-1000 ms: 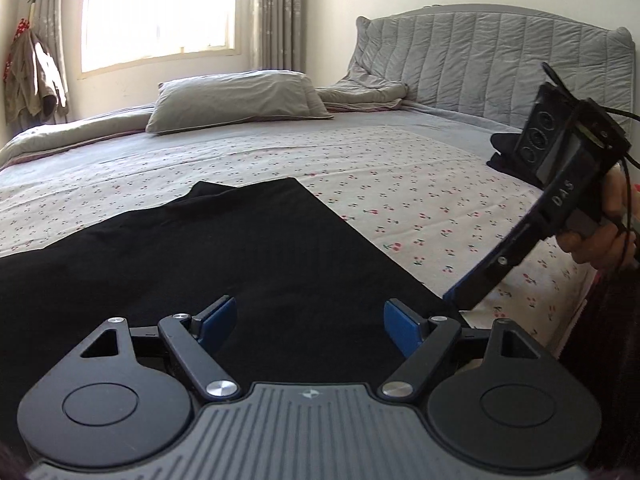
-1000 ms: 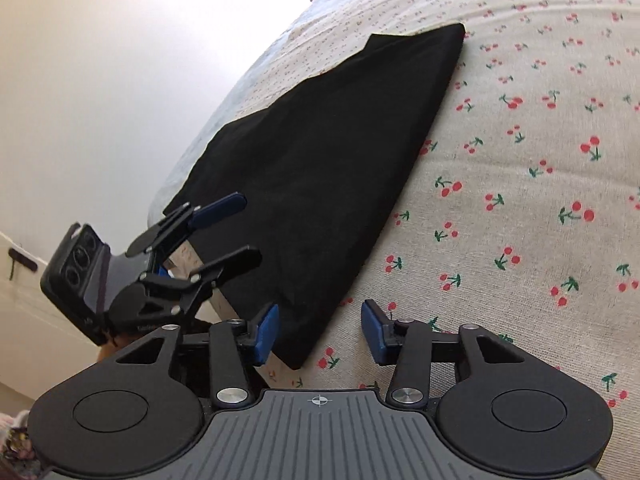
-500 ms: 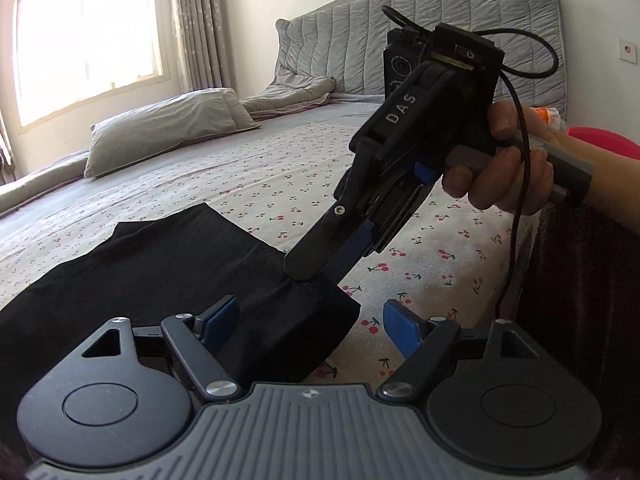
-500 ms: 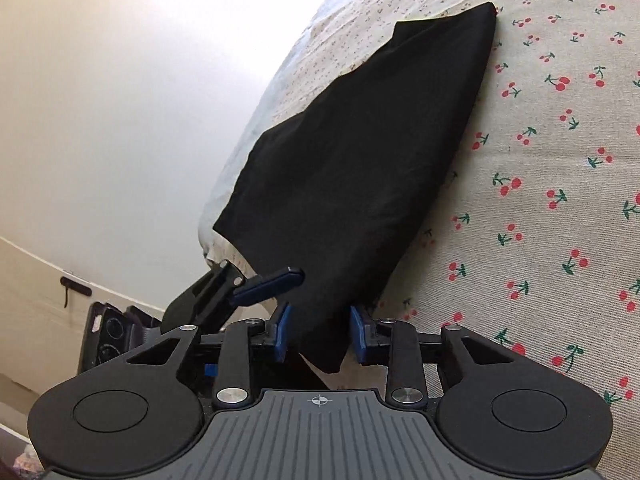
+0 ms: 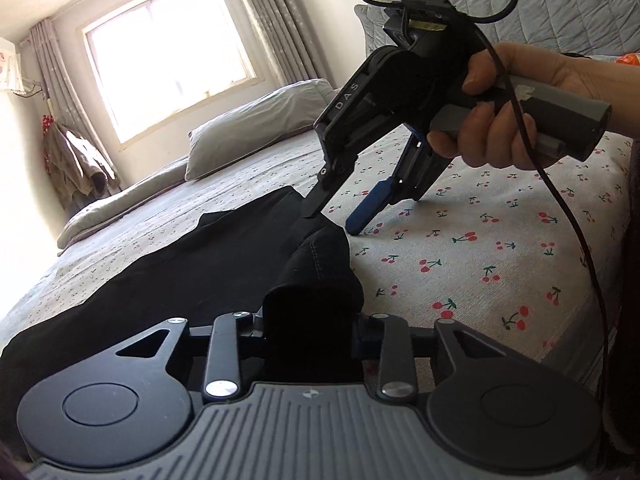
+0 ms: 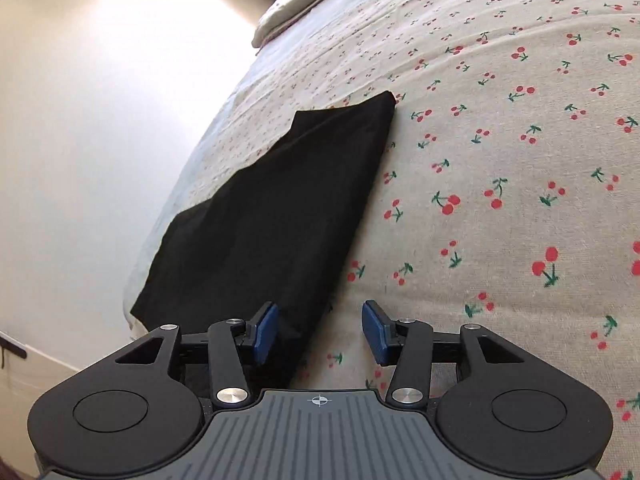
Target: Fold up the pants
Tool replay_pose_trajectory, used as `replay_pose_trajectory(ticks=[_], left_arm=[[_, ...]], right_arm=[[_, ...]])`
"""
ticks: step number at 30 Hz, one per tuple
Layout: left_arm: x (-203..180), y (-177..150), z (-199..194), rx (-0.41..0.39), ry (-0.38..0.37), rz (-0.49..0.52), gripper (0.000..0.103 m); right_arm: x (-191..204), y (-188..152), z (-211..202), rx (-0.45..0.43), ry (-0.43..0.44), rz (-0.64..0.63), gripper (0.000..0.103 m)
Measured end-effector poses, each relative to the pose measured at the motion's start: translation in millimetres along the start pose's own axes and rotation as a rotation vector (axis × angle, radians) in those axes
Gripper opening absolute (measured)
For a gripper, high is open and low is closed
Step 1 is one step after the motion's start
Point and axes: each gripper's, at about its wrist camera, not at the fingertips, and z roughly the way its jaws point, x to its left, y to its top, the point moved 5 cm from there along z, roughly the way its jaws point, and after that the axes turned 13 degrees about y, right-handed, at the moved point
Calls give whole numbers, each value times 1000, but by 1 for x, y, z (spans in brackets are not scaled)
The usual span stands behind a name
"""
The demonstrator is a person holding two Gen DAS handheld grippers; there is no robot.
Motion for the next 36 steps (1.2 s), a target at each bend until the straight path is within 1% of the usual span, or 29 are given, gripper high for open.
replay_pose_trajectory(ticks=[3,6,7,8,9,10,11,13,17,20,23,26,31,36], left_arm=[[3,2,0,40,19,-58,22],[6,5,-2,81,26,-121,15],[8,5,-2,90,24,-133,12],[7,6,-1,96,22,-138,10],[6,7,0,100,18,-140,8],[5,9,0,99,16,-136,6],[3,12,1,99,16,-129,6],[0,18,0,103,8,-131,5],[-8,34,-6,127,-44,-205,5],[-18,49,-11,126,-89,-262,5],[-32,65,-16,130,-165,-325,5],[-52,77,-21,142,-267,-377,5],[-94,86,-30,160,-418,-393,5],[-118,90,-39,174,-530,-418,5]], right_arm=[[-5,23,15,-60,-42,-16,39],[-15,39,28,-115,-49,6,32],[-19,43,30,-132,-56,12,25],[-23,47,32,-149,-63,20,16],[-29,52,33,-163,-70,30,11],[-32,54,34,-162,-73,40,2],[-34,54,34,-165,-71,47,0],[-32,55,27,-175,-84,30,0],[-27,61,6,-182,-138,25,0],[-28,65,-23,-222,-134,50,0],[-31,66,-56,-257,-138,64,0],[-42,61,-99,-293,-159,80,0],[-68,43,-162,-345,-202,131,0],[-80,28,-208,-392,-228,143,1]])
